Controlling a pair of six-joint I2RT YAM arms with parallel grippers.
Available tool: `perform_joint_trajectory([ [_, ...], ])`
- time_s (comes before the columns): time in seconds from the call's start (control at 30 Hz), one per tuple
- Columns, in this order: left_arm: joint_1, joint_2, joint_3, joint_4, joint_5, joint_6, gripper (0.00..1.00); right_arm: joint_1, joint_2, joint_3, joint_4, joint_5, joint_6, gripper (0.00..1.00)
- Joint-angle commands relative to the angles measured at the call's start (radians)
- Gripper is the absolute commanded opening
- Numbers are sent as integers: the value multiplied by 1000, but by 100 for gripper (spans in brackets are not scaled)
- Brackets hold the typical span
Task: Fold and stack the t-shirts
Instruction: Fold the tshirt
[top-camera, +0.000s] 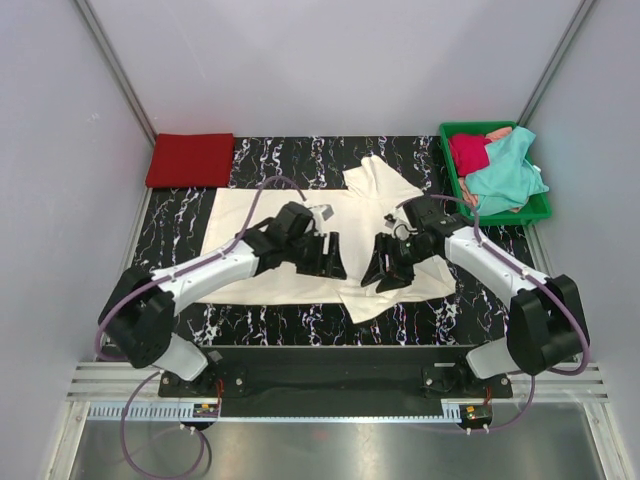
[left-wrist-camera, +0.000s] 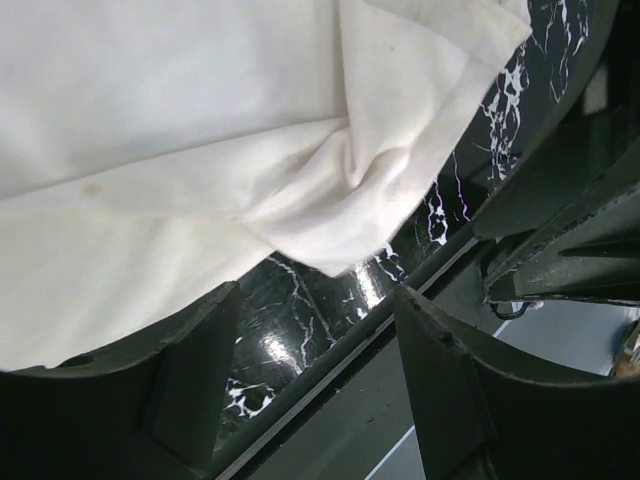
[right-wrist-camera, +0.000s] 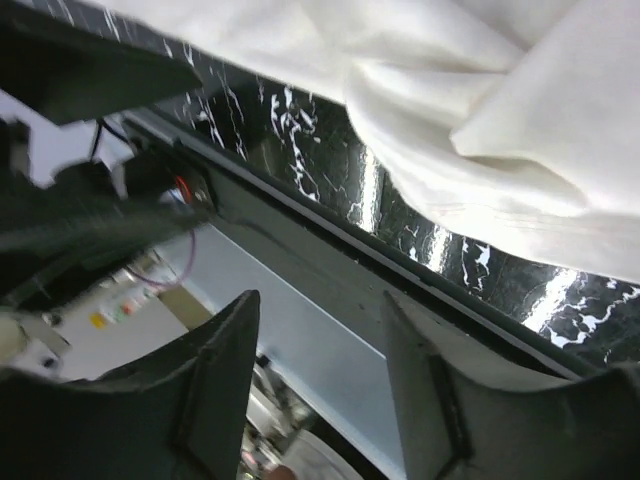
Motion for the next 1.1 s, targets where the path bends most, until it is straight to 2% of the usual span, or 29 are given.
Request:
perform_joint_trajectory([
  [0.0,-81,75,149,-10,-65,42,70,-59,-61,-1,-17,48,133,61],
  [0.07,-157,129,231,-53,-131,113,72,-120,-96,-2,-69,205,196,68],
  [0.1,-188,143,259,-113,-215,174,73,-142,-102,-5,-85,278,211,69],
  [0.17,-250,177,288,-164,-301,225,73,-211,-99,-24,-132,320,246,69],
  [0.2,-311,183,298,-194,-374,261,72,-231,-102,-36,-128,317,247,69],
  [0.23,-339,192,298,-205,-414,275,65,-249,-110,-53,-120,311,250,68],
  [0.27,-389,198,296,-214,-442,281,60,-278,-130,-86,-102,314,265,61],
  [0.33,-428,207,290,-233,-507,264,53,-297,-141,-108,-82,334,259,56],
  [0.43,-484,236,279,-225,-560,237,54,-317,-130,-120,-45,343,216,53],
  [0.47,-513,250,288,-233,-576,233,60,-319,-98,-101,-62,351,182,54],
  [0.57,-561,304,325,-279,-665,232,64,-342,-70,-87,-65,354,148,57],
  [0.67,-584,341,336,-274,-723,243,62,-354,-78,-87,-62,331,147,57],
  [0.7,-586,353,341,-282,-763,238,56,-355,-81,-90,-63,336,147,57],
  [0.8,-593,393,364,-276,-783,255,48,-354,-90,-105,-62,325,151,57],
  [1.07,-592,471,380,-262,-711,261,51,-357,-84,-119,-37,305,170,56],
])
